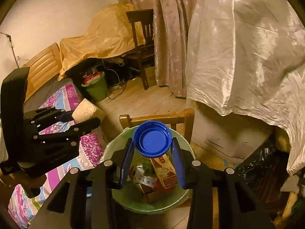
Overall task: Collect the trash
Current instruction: 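Carry the tan sponge and blue bottle cap over the green bin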
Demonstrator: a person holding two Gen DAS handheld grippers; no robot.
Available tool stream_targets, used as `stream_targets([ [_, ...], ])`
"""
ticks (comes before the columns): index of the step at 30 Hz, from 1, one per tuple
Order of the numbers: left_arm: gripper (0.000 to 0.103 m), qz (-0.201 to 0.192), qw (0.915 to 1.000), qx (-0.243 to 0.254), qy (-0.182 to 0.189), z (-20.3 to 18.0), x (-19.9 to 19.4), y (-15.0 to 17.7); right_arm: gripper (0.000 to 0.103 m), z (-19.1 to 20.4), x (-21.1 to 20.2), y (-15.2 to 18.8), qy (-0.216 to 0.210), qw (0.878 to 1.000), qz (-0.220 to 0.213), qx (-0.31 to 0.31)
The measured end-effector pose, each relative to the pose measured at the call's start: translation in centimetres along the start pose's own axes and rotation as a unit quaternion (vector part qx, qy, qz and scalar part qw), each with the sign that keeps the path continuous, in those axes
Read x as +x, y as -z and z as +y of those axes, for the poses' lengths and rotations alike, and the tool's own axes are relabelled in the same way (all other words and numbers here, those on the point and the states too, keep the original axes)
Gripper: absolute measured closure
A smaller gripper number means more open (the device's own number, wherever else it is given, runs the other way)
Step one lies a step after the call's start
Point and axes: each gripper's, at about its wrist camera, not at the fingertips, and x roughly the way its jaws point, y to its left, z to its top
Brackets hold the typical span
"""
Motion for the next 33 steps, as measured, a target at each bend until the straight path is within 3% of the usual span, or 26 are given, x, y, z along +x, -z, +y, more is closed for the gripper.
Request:
stream_targets([
  [31, 0.066, 0.011, 0.9997, -0.009, 0.019, 0.3, 1.8, 0.1, 0.062, 0.0, 2.0, -0.1, -0.026, 0.999, 0.019, -0.014],
  [32, 0.065, 0.015, 0.9995, -0.011, 0.024, 0.4, 2.0, 0.1, 0.060, 0.0, 2.3, 0.0, -0.032, 0.999, 0.025, -0.016],
  [33, 0.060, 0.026, 0.9991, -0.017, 0.030, 0.6, 2.3, 0.1, 0.044, -0.2, 2.6, 0.0, -0.031, 0.999, 0.030, -0.016],
])
